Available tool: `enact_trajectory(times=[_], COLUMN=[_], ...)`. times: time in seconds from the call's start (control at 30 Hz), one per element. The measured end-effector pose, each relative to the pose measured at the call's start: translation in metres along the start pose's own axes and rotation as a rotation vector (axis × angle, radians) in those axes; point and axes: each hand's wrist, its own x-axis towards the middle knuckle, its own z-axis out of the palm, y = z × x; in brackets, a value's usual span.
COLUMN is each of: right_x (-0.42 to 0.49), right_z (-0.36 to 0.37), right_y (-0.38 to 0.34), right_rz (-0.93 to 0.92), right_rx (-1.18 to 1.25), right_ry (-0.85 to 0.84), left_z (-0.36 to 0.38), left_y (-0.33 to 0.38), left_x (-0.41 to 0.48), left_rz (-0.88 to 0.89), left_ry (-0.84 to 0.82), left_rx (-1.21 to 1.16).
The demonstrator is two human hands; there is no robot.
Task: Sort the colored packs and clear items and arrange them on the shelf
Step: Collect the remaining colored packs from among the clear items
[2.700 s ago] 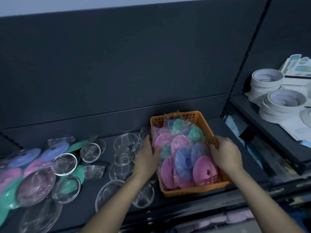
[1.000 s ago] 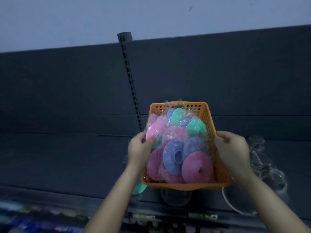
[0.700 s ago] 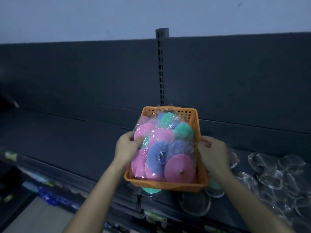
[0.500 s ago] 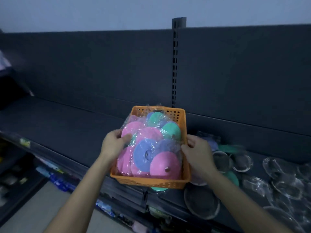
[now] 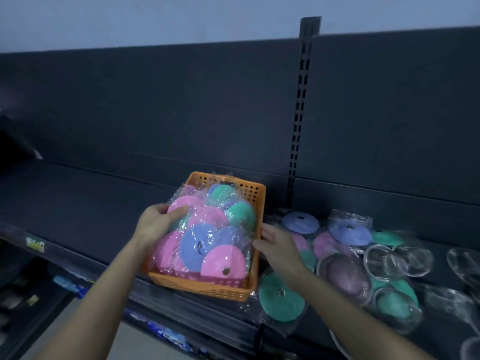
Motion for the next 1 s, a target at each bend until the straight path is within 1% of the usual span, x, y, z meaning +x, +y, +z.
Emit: enact_trajectory(times=[0.07,0.17,0.23,0.3,0.4,0.43,0.5,0.53,0.57,0.63,0.7,0.8,0.87,0.93,0.97,1.0], right_x=[0.006,0.013,0.017,0.018,0.015,0.013,0.008,0.005,0.0,-0.01,-0.02,-0.036,-0.043,-0.05,-0.053,-0.057], right_z=[0.008,0.017,0.019,0.02,0.014,0.01,-0.004,-0.01,-0.017,-0.03,-0.046,-0.068,-0.082,-0.094,-0.1,-0.106], right_y=[0.005,0.012,0.014,0.012,0.012,0.015,0.022,0.025,0.026,0.034,0.046,0.06,0.065,0.068,0.069,0.07], right_rz=[0.041,0.031,-0.003,-0.056,-0.14,-0.159,-0.201,-0.248,-0.307,-0.393,-0.376,-0.24,-0.213,-0.196,-0.194,-0.19], right_rx=[0.036,0.019,-0.014,-0.057,-0.226,-0.344,-0.651,-0.782,-0.888,-1.098,-1.273,-1.39,-1.456,-1.496,-1.511,-1.521], right_ry=[-0.011,-0.028,-0.033,-0.029,-0.025,-0.007,0.051,0.062,0.053,0.087,0.172,0.192,0.195,0.203,0.21,0.215], left_z=[-0.002,-0.004,-0.003,0.001,0.01,0.014,0.024,0.03,0.038,0.056,0.078,0.111,0.134,0.157,0.166,0.175], left_y=[-0.007,-0.019,-0.026,-0.028,-0.021,-0.018,-0.009,-0.003,0.002,0.011,0.017,0.024,0.026,0.022,0.02,0.017], left_x=[0.011,0.025,0.033,0.038,0.038,0.035,0.026,0.02,0.014,-0.001,-0.017,-0.043,-0.059,-0.072,-0.079,-0.084], left_rz=[-0.032,-0.076,-0.063,-0.006,0.143,0.234,0.453,0.548,0.614,0.665,0.73,0.851,0.966,1.108,1.138,1.092], left_ry=[-0.02,-0.041,-0.037,-0.024,0.05,0.086,0.141,0.148,0.13,0.048,-0.035,-0.156,-0.232,-0.28,-0.321,-0.378], left_rx=[-0.006,0.006,0.064,0.187,0.39,0.429,0.491,0.503,0.509,0.532,0.546,0.548,0.604,0.734,0.821,0.91])
